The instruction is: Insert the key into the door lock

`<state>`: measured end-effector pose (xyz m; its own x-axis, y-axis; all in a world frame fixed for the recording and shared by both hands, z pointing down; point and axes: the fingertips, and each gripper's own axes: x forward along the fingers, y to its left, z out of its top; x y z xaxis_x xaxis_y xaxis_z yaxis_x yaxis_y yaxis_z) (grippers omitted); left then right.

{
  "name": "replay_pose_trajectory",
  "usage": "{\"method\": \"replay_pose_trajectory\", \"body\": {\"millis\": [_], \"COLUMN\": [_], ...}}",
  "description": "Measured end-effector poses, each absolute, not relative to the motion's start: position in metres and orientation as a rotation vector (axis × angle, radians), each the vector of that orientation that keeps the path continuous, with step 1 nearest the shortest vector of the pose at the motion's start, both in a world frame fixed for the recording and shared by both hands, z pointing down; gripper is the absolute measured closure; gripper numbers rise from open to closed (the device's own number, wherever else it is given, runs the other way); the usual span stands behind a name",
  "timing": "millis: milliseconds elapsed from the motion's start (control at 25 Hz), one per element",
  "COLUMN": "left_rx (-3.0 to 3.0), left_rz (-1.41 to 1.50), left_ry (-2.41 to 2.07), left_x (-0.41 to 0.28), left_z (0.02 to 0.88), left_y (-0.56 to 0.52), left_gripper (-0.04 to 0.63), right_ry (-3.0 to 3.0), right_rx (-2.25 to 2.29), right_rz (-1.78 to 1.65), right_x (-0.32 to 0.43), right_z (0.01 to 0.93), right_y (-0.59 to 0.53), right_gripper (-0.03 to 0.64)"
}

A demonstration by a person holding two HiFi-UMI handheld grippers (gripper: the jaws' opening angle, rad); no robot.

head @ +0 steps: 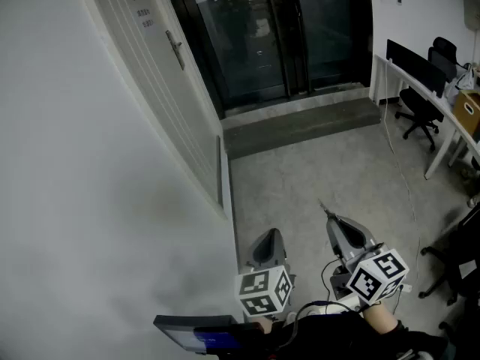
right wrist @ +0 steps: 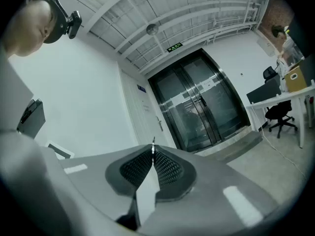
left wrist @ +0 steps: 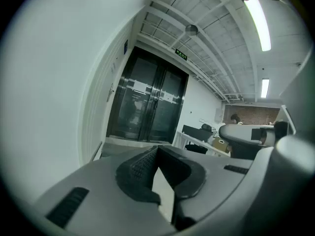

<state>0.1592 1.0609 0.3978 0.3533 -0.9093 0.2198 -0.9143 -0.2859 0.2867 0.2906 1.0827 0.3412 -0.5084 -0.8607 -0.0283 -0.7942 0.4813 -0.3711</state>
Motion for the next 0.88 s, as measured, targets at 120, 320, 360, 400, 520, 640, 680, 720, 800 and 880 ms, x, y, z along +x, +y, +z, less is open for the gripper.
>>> {"method": "replay_pose_trajectory", "body": {"millis": [120,320,360,400,520,640,680,720,800,880], "left_rx": [2.258,2.257,2.257,2.256,2.252,2.24,2.235,2.229,2.216,2.201], "left_rz": [0.017,0.016,0.017,0.017,0.017,0.019,0.022,0.026,0.036,0.044], "left_ry": [-1.602,-1.598,-1.597,-1.597,-1.6,-1.602,-1.6,-1.596,-1.584,-1.567], "left_x": [0.156,0.156,0.156,0.156,0.153,0.146,0.144,0.141,0.135,0.132], "left_z": [0.398,0.399,0.399,0.4,0.402,0.404,0.405,0.407,0.412,0.419], "left_y": [1.061,1.063,1.063,1.064,1.065,1.063,1.062,1.061,1.06,1.061], "left_gripper": [0.595,0.595,0.595,0.595,0.595,0.595,0.595,0.595,0.595,0.595], "right_ry": [2.52,2.519,2.52,2.52,2.521,2.534,2.539,2.543,2.548,2.555], "right_rx": [-1.428,-1.43,-1.431,-1.43,-1.427,-1.435,-1.44,-1.444,-1.451,-1.456], "right_rz": [-0.467,-0.468,-0.47,-0.471,-0.478,-0.486,-0.49,-0.496,-0.512,-0.519], "right_x": [0.287,0.287,0.286,0.286,0.283,0.277,0.275,0.272,0.266,0.261], "right_z": [0.341,0.342,0.343,0.344,0.345,0.349,0.35,0.352,0.355,0.357], "right_y": [1.082,1.084,1.084,1.084,1.084,1.081,1.08,1.078,1.075,1.073], "right_gripper": [0.604,0.604,0.604,0.604,0.604,0.604,0.604,0.604,0.604,0.604]}}
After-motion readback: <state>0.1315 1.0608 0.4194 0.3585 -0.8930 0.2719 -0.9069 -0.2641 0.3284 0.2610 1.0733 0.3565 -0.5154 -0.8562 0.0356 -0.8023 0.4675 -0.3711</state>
